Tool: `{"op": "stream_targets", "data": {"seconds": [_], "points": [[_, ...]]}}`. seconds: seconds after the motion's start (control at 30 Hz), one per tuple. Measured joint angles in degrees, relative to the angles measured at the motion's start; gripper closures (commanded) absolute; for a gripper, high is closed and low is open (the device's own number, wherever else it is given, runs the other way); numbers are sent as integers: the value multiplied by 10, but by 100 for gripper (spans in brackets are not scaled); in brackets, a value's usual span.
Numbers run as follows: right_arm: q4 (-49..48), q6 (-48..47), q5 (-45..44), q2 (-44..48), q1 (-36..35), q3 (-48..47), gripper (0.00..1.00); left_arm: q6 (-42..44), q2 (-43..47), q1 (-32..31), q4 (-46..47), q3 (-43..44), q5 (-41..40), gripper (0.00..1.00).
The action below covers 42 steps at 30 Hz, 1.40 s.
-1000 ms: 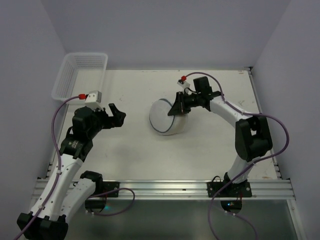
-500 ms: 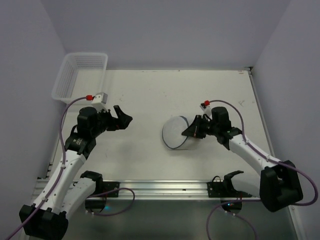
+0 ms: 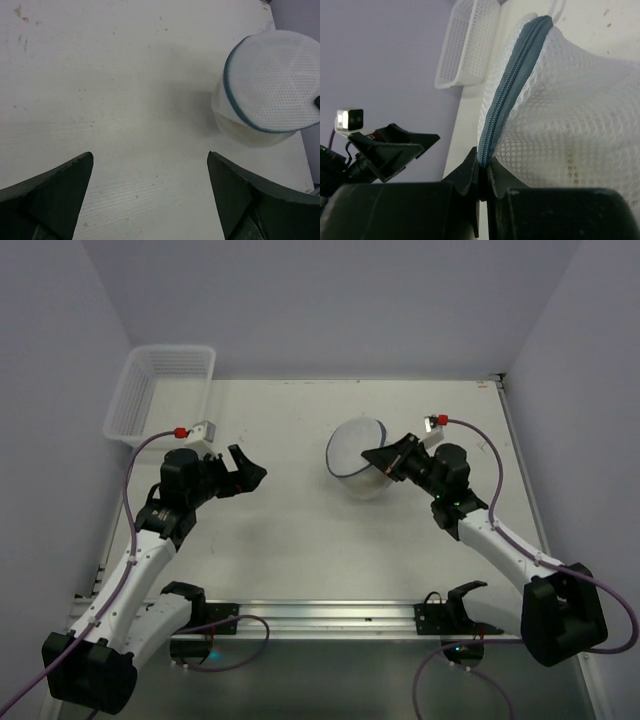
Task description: Unzip the laundry bag and remove the bra
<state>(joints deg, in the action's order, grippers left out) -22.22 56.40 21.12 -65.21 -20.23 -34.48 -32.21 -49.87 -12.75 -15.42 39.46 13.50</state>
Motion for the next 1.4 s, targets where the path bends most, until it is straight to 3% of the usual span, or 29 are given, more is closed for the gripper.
{"op": "stream_targets", "data": {"seconds": [0.13,0.33,0.53,0.7,0.83,0.9,0.97,1.03,1.13,1.2,1.4], "points": [[-49,21,-15,-26,0,2,93,-4,-1,0,2,0,-3,0],[-85,36,23,-54,0,119,71,-5,-3,0,9,0,0,0],[28,5,24,59,-2,216,63,-13,-5,0,14,0,8,0],[139,-38,-17,203,-3,209,62,-15,-26,0,27,0,24,0],[188,-59,-42,233,-3,202,79,-17,-38,0,34,0,40,0],[194,-69,-36,214,-3,199,82,-17,-39,0,39,0,46,0],[203,-76,-31,184,-3,187,77,-17,-39,0,43,0,50,0],[213,-81,-23,152,-3,167,63,-17,-37,0,42,0,53,0],[216,-77,-20,154,-3,146,51,-16,-27,0,38,0,53,0],[215,-69,-22,179,-3,138,46,-14,-16,0,35,0,52,0],[203,-24,-37,224,-3,126,44,-12,-2,0,33,0,52,0]]}}
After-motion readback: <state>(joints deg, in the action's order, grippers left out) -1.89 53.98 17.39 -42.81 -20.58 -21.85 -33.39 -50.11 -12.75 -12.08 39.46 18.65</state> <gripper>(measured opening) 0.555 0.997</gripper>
